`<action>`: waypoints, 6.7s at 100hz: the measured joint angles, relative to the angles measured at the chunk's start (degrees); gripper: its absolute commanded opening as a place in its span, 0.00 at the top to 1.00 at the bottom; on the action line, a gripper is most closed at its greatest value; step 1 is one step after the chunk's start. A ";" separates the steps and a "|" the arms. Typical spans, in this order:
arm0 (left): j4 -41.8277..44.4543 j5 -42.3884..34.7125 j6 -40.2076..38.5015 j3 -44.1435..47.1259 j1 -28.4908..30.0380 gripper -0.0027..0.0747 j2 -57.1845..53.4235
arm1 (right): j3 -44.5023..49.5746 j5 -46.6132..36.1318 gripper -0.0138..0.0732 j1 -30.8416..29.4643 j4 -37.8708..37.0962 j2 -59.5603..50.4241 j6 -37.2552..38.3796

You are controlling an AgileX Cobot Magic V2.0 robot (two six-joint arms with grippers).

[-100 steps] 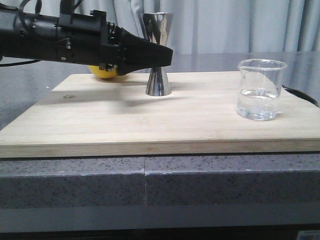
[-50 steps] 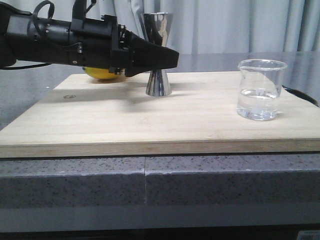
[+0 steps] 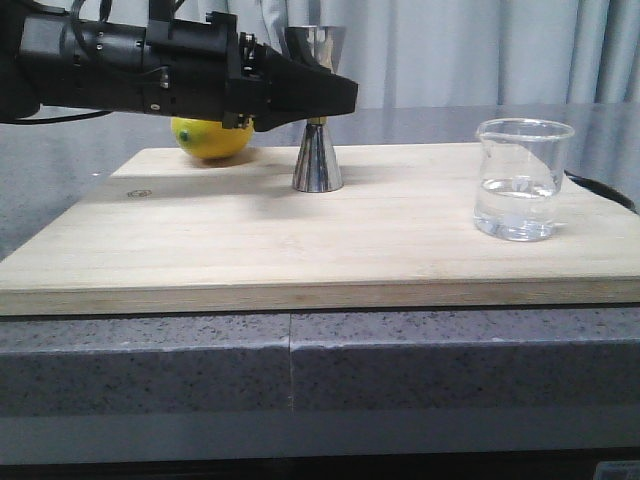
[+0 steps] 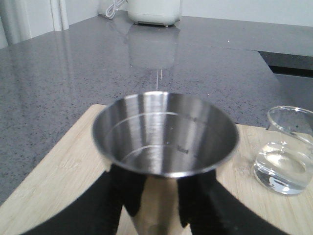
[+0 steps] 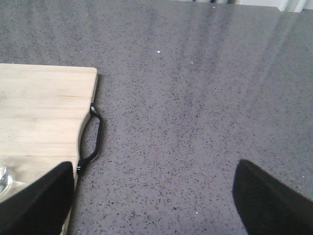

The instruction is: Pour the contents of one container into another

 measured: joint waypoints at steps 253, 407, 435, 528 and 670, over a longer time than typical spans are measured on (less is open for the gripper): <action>0.35 0.00 -2.36 -0.45 0.00 0.63 -5.82 | 0.14 -1.66 0.15 20.34 7.78 0.00 -4.43; 0.45 0.00 -2.36 -0.45 0.00 0.63 -5.82 | 21.91 -52.38 0.15 30.52 10.01 21.70 -4.53; 0.45 0.00 -2.36 -0.45 0.00 0.63 -5.82 | 22.66 -62.82 0.15 32.51 10.01 29.45 -4.53; 0.45 0.00 -2.36 -0.45 0.00 0.63 -5.82 | 22.76 -74.29 0.27 33.89 10.64 41.48 -4.42; 0.45 0.00 -2.36 -0.45 0.00 0.63 -5.82 | -22.44 -25.92 0.50 31.25 -3.11 42.10 -4.88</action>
